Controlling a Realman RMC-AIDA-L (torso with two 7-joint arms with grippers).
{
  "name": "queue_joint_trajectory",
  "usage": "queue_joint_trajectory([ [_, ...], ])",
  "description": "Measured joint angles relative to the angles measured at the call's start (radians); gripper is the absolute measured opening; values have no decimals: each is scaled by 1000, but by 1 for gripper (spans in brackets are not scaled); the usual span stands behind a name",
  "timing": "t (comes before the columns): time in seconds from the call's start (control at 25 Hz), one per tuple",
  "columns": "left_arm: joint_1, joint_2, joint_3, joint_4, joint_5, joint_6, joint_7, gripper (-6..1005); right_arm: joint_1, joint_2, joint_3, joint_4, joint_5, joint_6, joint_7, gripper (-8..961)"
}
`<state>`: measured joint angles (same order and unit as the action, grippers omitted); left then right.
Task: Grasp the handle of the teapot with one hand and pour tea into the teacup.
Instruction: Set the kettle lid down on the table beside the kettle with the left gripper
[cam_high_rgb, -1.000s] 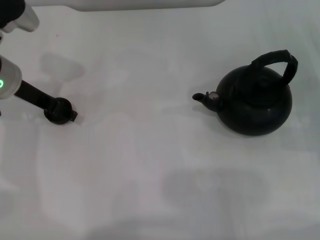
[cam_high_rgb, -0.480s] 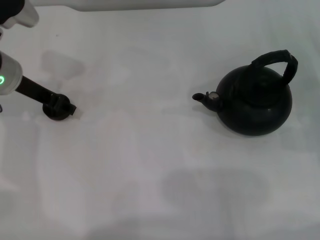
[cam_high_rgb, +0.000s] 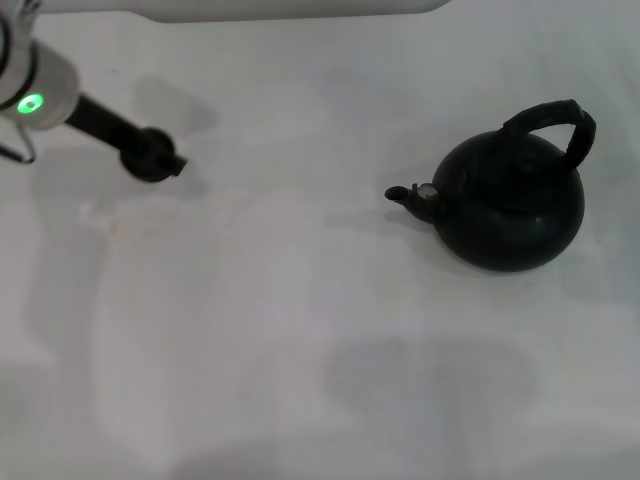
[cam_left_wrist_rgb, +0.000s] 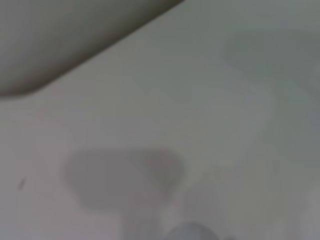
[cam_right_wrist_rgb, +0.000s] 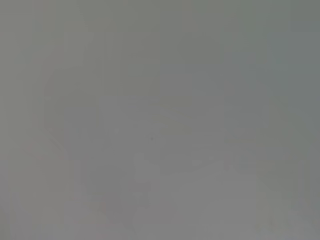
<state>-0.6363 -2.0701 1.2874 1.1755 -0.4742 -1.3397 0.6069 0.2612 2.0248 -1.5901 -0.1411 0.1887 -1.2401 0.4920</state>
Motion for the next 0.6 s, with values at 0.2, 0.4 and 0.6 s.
queue_joint_trajectory([
  [0.2, -55, -2, 74, -18, -34, 40, 18, 703, 1, 0, 1, -3, 0, 1, 0, 872],
  [0.4, -151, -4, 213, -108, -165, 89, 73, 703, 5, 1, 1, -3, 0, 2, 0, 871],
  [0.6, -227, -7, 329, -200, -212, 109, 79, 703, 12, 1, 1, -5, 0, 3, 1, 871],
])
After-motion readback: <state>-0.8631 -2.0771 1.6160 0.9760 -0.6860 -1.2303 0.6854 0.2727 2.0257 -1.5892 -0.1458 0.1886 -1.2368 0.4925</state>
